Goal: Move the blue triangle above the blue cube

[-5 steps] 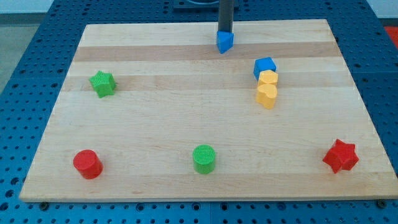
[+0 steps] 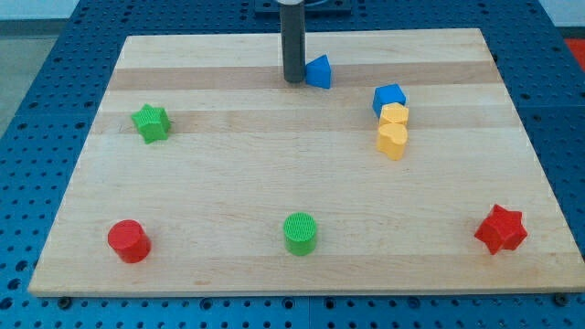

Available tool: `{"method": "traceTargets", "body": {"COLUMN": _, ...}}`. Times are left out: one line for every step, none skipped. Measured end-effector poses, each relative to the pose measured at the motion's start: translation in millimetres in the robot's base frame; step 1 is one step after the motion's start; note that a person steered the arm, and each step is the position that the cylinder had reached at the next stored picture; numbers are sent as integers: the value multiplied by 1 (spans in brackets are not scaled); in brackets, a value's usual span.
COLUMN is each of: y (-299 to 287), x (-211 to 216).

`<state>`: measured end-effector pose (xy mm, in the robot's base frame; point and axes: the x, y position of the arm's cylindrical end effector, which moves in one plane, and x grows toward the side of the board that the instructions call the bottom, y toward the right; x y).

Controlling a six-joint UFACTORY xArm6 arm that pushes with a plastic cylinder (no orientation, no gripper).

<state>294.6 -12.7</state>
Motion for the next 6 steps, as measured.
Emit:
{"method": "traceTargets", "body": {"y": 11, "x": -12}}
{"method": "traceTargets", "body": {"y": 31, "x": -16}}
{"method": "traceTargets", "body": {"y": 53, "x": -12}}
{"method": "traceTargets", "body": {"y": 78, "x": -5}}
{"method": "traceTargets", "body": {"y": 97, "x": 5}}
{"method": "traceTargets", "body": {"y": 102, "x": 15}}
